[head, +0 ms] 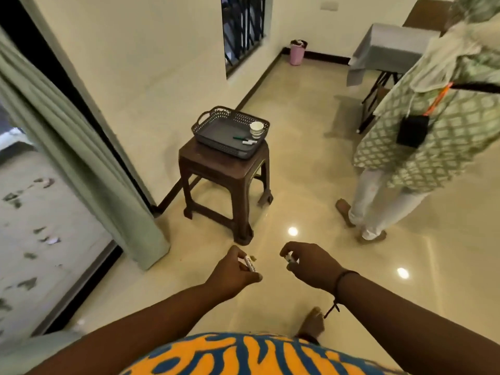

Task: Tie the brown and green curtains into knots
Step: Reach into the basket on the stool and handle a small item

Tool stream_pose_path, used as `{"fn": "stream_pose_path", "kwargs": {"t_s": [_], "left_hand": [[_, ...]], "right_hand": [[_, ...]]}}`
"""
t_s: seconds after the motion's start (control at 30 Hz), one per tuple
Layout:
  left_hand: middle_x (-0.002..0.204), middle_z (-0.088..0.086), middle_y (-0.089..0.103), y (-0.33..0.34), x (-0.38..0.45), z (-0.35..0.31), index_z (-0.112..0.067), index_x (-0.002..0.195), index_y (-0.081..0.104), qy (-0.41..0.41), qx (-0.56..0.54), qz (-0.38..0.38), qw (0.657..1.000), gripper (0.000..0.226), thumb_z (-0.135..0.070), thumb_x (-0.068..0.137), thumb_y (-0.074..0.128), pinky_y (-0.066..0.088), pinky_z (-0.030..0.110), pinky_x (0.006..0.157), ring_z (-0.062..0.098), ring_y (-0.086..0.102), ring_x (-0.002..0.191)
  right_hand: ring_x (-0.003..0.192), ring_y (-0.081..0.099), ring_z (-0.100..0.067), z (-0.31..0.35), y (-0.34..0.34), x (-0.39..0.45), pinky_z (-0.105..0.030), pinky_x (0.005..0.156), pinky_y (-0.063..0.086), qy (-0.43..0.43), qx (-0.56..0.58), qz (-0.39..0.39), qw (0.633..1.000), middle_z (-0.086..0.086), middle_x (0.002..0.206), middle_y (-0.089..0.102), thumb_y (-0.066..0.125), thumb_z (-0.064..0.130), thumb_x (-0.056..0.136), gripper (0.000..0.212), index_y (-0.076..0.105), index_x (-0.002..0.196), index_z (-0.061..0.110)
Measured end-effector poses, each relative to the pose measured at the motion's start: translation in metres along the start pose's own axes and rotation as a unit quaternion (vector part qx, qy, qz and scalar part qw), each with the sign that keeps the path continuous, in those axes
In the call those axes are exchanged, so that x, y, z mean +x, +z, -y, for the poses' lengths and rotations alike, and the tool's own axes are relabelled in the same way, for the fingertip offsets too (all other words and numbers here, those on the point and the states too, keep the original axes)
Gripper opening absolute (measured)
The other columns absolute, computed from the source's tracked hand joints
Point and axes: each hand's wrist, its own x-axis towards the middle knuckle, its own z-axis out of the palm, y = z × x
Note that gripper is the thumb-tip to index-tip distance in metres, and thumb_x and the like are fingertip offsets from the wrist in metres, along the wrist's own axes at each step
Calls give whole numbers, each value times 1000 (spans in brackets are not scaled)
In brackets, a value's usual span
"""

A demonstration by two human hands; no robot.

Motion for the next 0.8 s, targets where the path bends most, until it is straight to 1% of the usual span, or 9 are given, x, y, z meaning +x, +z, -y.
{"fn": "stream_pose_path", "kwargs": {"t_s": [0.13, 0.23, 0.33, 0.47, 0.5, 0.57, 0.63, 0.73, 0.8], "left_hand": [[71, 3, 62, 22, 76, -39, -18, 93, 45, -29, -17, -48, 998, 48, -23, 66, 84, 46, 33, 63, 15, 56, 64], [66, 3, 59, 30, 116, -64, -21, 87, 44, -51, -48, -90, 993, 46, -20, 65, 85, 47, 35, 64, 17, 56, 63], [62, 0, 55, 32, 149, -85, -19, 88, 45, -73, -91, -116, 986, 45, -17, 66, 84, 43, 29, 58, 13, 52, 56], [61, 1, 56, 21, 188, -94, -13, 93, 47, -95, -123, -153, 976, 43, -14, 68, 83, 41, 16, 48, 2, 52, 45], [63, 3, 58, 17, 198, -93, -11, 94, 47, -105, -127, -161, 973, 43, -14, 69, 82, 44, 18, 50, 3, 54, 47], [67, 6, 60, 7, 220, -89, -13, 93, 47, -119, -127, -176, 969, 45, -18, 67, 83, 49, 29, 59, 11, 60, 58], [71, 9, 62, -9, 247, -89, -16, 92, 47, -132, -126, -185, 966, 46, -22, 64, 84, 48, 35, 63, 20, 60, 66], [73, 12, 58, -40, 295, -105, -16, 88, 46, -134, -155, -190, 960, 47, -19, 60, 83, 47, 34, 60, 20, 56, 64], [70, 7, 56, -59, 327, -115, -17, 86, 46, -130, -164, -199, 957, 46, -22, 55, 79, 45, 31, 58, 17, 53, 60]], "right_hand": [[98, 59, -22, -47, -50, 82, -28, 81, 46, -28, -22, 48, 998, -2, 113, 63, 57, 18, 86, 28, 59, 113, 25], [95, 59, -21, -68, -92, 135, -27, 79, 47, -41, -42, 68, 996, -3, 112, 63, 57, 17, 86, 28, 59, 113, 25], [92, 59, -21, -79, -127, 189, -25, 74, 45, -51, -61, 87, 993, -4, 109, 65, 58, 16, 85, 26, 60, 110, 24], [101, 59, -22, -75, -154, 255, -23, 74, 40, -75, -99, 113, 986, -4, 113, 65, 59, 18, 85, 28, 59, 113, 24], [103, 58, -23, -72, -159, 272, -24, 75, 41, -82, -108, 113, 984, -4, 115, 64, 58, 18, 86, 29, 59, 114, 24], [105, 58, -23, -67, -167, 303, -23, 76, 40, -96, -115, 111, 982, -4, 117, 63, 58, 18, 86, 31, 59, 116, 25], [105, 58, -23, -60, -175, 334, -21, 74, 38, -104, -115, 116, 981, -2, 118, 62, 58, 17, 86, 31, 59, 116, 25], [106, 57, -24, -50, -196, 379, -26, 78, 43, -103, -156, 133, 973, -3, 120, 60, 57, 19, 87, 31, 57, 117, 25], [106, 58, -23, -46, -212, 407, -26, 78, 43, -98, -178, 137, 969, -4, 119, 61, 57, 21, 87, 30, 57, 117, 25]]}}
